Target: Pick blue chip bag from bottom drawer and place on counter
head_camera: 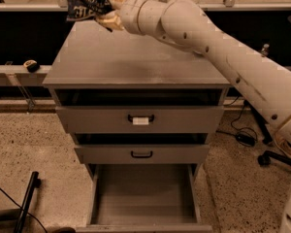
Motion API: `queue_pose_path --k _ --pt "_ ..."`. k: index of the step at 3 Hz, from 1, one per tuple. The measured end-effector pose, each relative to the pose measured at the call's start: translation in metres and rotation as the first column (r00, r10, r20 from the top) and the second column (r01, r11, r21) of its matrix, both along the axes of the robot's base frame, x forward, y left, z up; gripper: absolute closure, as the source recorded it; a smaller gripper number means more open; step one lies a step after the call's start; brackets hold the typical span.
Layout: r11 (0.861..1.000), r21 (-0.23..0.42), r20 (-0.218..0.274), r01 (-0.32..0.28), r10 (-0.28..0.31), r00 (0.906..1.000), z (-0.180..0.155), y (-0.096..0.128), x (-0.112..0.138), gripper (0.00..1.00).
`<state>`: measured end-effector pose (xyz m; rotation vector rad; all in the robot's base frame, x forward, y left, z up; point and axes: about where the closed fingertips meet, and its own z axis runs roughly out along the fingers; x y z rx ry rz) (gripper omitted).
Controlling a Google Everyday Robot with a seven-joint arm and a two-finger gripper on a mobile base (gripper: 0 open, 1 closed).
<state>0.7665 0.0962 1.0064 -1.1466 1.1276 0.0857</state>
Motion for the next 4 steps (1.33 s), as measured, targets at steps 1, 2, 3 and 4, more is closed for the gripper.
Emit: queue_pose_path --k 1,2,3,4 --pt "0.996 0.069 -0.049 0.053 -0.05 0.9976 0.013 0.012 -0.008 0.82" --pt "0.991 0.087 -0.105 0.104 -0.095 0.9899 0.006 -0.008 0.001 0.59" --pt "0.991 0.087 -0.105 0.104 -0.095 0.9899 0.006 -0.008 0.001 0.36" --pt "0.991 0.087 -0.105 0.104 -0.095 0.9899 0.006 -0.008 0.001 0.13"
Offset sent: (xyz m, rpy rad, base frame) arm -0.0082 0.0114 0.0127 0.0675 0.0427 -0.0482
